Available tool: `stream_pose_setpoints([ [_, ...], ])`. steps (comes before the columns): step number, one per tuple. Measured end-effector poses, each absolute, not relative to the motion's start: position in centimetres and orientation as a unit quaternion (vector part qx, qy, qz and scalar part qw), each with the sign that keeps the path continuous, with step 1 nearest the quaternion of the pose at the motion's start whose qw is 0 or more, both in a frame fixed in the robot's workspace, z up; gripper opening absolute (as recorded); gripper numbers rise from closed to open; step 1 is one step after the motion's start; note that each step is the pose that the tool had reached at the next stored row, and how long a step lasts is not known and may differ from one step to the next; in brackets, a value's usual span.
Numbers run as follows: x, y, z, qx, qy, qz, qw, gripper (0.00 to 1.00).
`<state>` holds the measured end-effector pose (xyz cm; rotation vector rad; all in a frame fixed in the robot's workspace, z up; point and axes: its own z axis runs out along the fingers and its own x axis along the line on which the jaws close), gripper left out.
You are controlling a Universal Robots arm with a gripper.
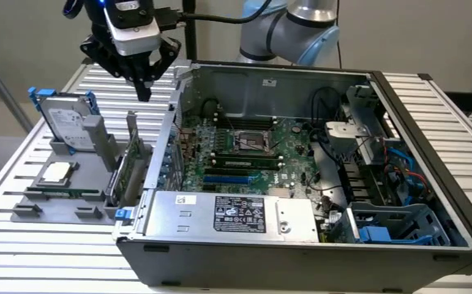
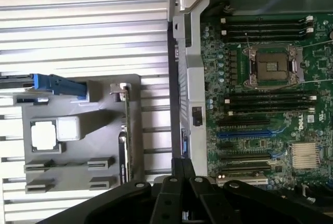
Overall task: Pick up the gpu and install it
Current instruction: 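Reach for the gpu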
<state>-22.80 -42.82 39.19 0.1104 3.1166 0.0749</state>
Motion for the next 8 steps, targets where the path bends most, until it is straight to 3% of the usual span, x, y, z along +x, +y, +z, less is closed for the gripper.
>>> stream_pose_setpoints([
  [8, -26.5, -43.4, 38.8, 0.035, 0.999, 0.024, 0.011, 0.00],
])
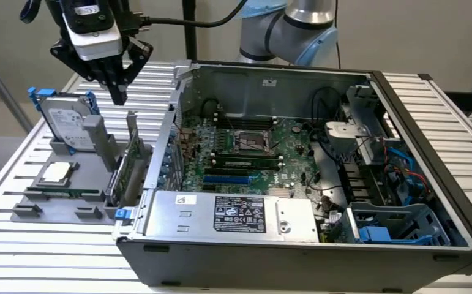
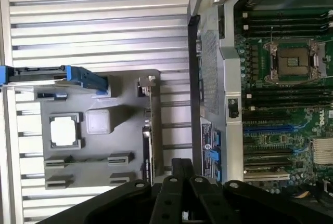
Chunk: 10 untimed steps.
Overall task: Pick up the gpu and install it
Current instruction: 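Reach for the gpu, then pick up the gpu and move the gpu toward the slot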
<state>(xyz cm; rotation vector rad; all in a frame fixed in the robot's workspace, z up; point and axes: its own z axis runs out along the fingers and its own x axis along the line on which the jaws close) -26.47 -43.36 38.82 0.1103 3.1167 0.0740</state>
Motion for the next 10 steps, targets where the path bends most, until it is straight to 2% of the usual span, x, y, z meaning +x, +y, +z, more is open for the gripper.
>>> stream_pose_setpoints([
  [10, -29.6, -43.6, 37.9, 0.035, 0.999, 0.024, 0.011, 0.00],
])
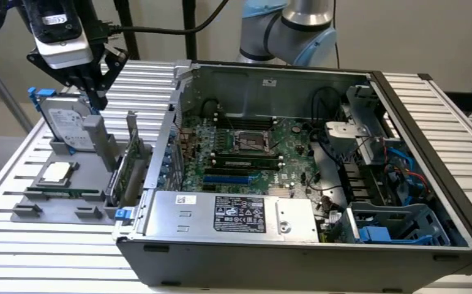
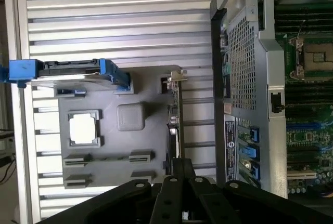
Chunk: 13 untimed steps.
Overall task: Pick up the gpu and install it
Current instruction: 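Pick up the gpu and move the gpu toward the slot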
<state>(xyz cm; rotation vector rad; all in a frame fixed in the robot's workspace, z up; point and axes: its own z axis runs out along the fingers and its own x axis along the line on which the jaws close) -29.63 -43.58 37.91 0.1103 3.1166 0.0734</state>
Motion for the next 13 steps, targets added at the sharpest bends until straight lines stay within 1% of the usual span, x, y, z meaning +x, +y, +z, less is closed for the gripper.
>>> stream_pose_setpoints([
  [13, -29.63, -43.58, 37.91, 0.035, 0.999, 0.024, 0.011, 0.00],
])
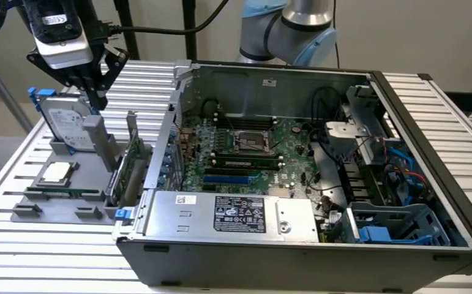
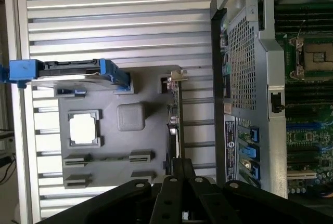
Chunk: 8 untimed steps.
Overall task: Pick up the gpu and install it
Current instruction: 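Pick up the gpu and move the gpu toward the slot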
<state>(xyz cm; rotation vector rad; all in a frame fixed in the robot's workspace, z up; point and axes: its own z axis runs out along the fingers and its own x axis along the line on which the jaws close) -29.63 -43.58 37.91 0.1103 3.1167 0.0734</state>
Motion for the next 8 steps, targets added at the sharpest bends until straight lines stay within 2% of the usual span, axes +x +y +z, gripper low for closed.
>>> stream_pose_setpoints([
  [5, -29.63, -43.58, 37.92, 0.035, 0.999, 0.024, 0.011, 0.00],
  [6, -29.63, -43.58, 37.91, 0.035, 0.999, 0.024, 0.011, 1.00],
  [8, -29.63, -43.58, 37.91, 0.035, 0.999, 0.024, 0.011, 1.00],
])
